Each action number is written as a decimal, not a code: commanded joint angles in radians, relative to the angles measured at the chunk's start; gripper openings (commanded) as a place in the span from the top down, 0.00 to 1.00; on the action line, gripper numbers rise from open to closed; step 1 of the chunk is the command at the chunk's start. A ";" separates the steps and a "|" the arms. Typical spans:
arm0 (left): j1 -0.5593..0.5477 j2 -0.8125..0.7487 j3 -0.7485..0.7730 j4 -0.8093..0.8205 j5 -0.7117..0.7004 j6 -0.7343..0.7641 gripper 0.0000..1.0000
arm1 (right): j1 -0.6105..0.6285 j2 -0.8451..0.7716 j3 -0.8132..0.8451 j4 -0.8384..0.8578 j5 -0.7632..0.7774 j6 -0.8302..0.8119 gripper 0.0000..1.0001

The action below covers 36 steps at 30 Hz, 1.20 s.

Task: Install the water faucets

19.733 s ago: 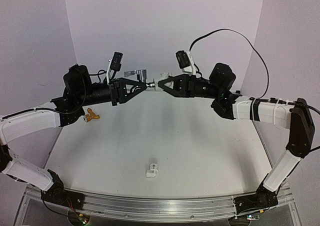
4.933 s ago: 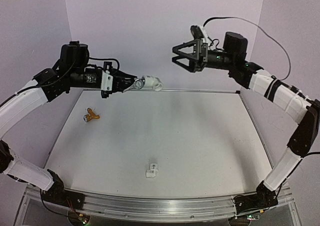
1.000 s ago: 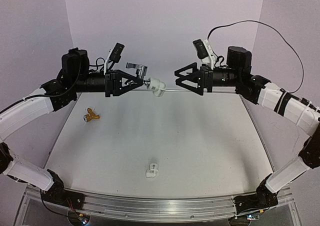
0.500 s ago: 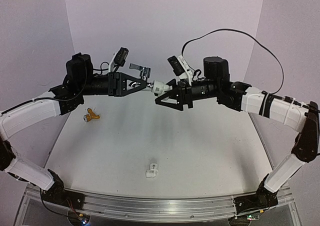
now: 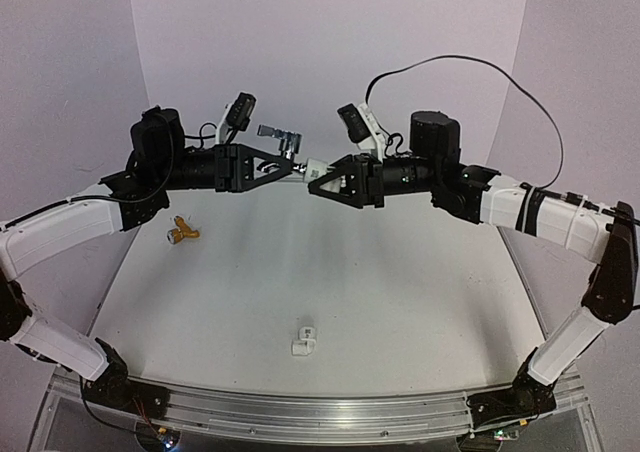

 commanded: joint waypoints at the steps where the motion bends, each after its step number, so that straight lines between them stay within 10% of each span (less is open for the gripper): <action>1: -0.003 -0.006 -0.008 0.085 0.013 0.039 1.00 | 0.002 0.013 -0.008 0.106 -0.011 0.108 0.85; 7: -0.003 -0.015 -0.017 0.085 -0.006 0.038 0.97 | 0.003 -0.012 -0.054 0.113 0.051 0.095 1.00; 15: 0.004 -0.081 -0.101 0.085 -0.114 0.077 0.07 | 0.001 -0.068 -0.125 0.135 0.173 0.088 1.00; 26: 0.096 -0.182 -0.219 -0.108 -0.498 0.031 0.00 | -0.154 -0.119 -0.301 0.136 0.362 0.185 1.00; 36: 0.110 -0.130 -0.236 -0.113 -0.470 -0.010 0.00 | -0.381 -0.002 -0.385 0.140 0.398 0.215 1.00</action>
